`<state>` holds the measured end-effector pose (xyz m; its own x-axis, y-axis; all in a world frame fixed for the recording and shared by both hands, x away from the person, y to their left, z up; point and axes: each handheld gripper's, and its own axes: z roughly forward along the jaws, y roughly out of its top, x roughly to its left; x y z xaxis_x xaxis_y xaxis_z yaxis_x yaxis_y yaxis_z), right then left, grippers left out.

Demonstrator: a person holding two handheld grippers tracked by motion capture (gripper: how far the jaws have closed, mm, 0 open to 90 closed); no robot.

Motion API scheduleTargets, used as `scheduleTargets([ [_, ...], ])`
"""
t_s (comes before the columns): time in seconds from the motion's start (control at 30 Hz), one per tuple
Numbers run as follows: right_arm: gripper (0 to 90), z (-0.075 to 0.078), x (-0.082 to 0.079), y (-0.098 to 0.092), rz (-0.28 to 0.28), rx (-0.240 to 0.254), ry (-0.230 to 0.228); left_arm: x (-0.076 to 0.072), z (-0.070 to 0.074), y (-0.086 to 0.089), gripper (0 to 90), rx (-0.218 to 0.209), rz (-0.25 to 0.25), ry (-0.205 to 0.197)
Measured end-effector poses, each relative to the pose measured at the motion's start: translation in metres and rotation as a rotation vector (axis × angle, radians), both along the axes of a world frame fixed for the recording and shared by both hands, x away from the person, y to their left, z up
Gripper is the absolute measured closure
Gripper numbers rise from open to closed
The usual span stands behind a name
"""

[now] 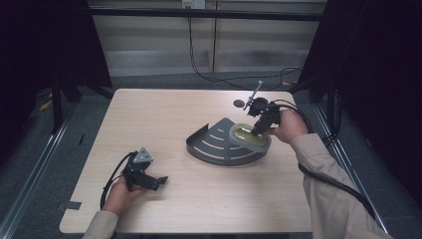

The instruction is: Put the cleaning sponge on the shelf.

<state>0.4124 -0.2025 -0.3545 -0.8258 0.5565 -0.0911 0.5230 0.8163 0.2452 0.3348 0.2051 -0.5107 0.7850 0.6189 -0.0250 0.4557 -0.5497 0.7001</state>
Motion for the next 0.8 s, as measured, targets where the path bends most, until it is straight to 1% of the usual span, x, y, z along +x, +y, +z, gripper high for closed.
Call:
scheduleTargets([
  [0.07,71.2,-0.001,0.002,0.000,-0.010,0.010,0.001,0.000,0.000,0.000,0.0,-0.001,0.000,0.000],
  [0.17,71.2,-0.002,0.004,0.000,-0.022,0.010,0.002,0.000,0.000,0.000,0.0,-0.001,0.000,0.001],
  [0.27,71.3,-0.004,0.006,0.001,-0.045,0.022,0.011,0.000,0.000,0.000,0.0,-0.001,0.000,0.001],
  [0.33,71.2,-0.006,0.008,0.001,-0.060,0.022,0.006,0.000,0.000,0.000,0.0,0.000,0.000,0.000],
  [0.47,71.3,-0.009,0.011,0.002,-0.101,0.039,0.012,0.000,0.000,0.000,0.0,0.000,0.000,0.000],
  [0.57,71.3,-0.011,0.013,0.004,-0.117,0.039,0.020,0.000,0.000,0.000,0.0,0.000,0.000,0.000],
  [0.63,71.2,-0.013,0.014,0.005,-0.124,0.038,0.014,0.000,0.000,0.000,0.0,0.000,0.000,0.000],
  [0.73,71.3,-0.014,0.015,0.006,-0.132,0.038,0.019,0.000,0.000,0.000,0.0,0.000,0.000,0.001],
  [0.8,71.3,-0.016,0.016,0.007,-0.146,0.047,0.021,0.000,0.000,0.000,0.0,-0.001,0.000,0.001],
])
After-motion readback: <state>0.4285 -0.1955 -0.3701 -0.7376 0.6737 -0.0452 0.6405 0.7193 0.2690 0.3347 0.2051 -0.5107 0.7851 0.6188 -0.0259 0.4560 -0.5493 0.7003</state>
